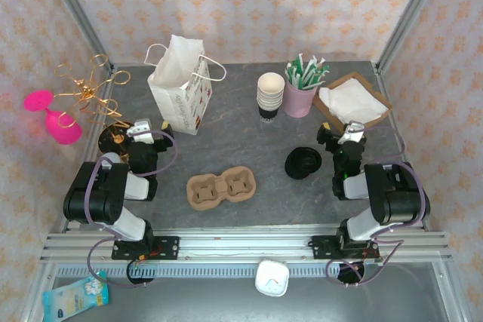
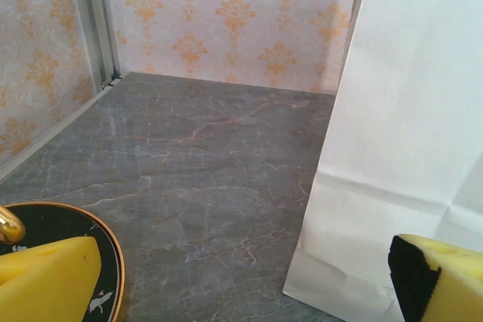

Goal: Pack the takeout coffee

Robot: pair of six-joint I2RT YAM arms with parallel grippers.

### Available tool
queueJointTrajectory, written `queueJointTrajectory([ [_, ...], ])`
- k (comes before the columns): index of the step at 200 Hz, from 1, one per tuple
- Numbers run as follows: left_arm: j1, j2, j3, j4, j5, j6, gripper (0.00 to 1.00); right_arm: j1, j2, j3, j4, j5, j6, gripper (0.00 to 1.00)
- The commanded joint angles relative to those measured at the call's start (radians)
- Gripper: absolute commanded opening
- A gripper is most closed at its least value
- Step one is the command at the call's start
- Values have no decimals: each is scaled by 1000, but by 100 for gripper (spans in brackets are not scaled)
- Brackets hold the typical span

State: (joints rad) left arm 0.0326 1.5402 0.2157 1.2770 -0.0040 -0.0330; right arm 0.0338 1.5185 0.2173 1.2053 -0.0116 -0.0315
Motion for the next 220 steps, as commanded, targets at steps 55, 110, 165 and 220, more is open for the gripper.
queueJointTrajectory([
  [55,-5,-5,1,39,17,7,99,2,4,15,31,6,-13,100],
  [110,-5,-5,1,38,16,6,99,2,4,14,31,7,-13,100],
  [165,-5,-6,1,39,16,4,99,2,4,14,31,8,-12,100],
  [220,-4,-67,-26,40,25,6,99,2,-29,14,5,30,1,100],
])
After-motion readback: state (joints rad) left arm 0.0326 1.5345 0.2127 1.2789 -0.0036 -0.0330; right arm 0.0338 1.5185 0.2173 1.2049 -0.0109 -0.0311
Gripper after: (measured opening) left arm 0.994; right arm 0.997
